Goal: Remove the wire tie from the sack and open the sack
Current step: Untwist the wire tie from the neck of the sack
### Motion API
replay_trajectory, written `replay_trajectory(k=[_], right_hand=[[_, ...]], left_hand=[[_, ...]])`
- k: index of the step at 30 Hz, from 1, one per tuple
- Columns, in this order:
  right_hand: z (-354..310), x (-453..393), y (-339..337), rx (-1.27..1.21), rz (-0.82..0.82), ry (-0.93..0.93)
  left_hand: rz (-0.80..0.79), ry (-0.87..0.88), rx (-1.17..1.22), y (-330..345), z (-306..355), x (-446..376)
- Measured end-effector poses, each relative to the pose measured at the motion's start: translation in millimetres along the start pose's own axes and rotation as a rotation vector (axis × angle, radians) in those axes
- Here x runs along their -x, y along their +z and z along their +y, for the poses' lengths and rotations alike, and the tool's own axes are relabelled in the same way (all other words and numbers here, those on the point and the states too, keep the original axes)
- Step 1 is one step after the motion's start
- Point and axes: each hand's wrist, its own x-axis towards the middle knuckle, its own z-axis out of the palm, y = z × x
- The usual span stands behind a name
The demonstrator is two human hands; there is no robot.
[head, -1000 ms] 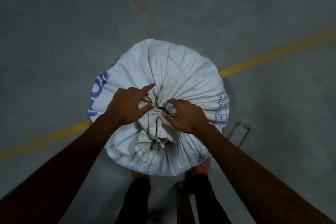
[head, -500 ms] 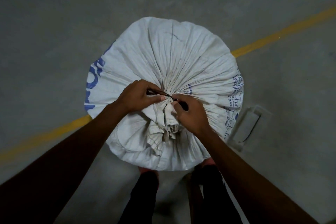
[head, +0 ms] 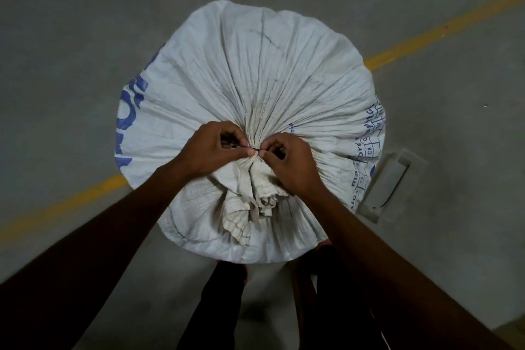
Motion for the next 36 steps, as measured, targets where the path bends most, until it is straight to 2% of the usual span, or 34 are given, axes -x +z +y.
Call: replay_trajectory(k=[5,14,18,23,26,30,33,36], right_hand=[[10,9,-1,0.051,-0.053,-0.128],[16,26,-11,0.071,0.034,-0.151],[16,34,-16,0.081,0.063,-0.096],[12,45,-11,0.167,0.103,0.142],[9,45,-11,0.165,0.093,0.176],[9,38,-18,0.21,-0.001,-0.04],[11,30,-24,0.213,0.08,-0.156],[12,30,-34,0.062,0.141,-0.147]], left_hand=[[0.007,0.011,0.022,-1,0,0],[0.001,0.0,0.018,0,9,-2],[0.002,0.005,0.021,5,13,-3],[0.006,-0.012,0.014,13,20,-7],[0.017,-0.02,0.005,15,22,-7],[0.069,-0.013,0.052,12,16,-6],[0.071,0.01,0.088,13,21,-5],[0.064,0.041,0.092,14,27,-5]])
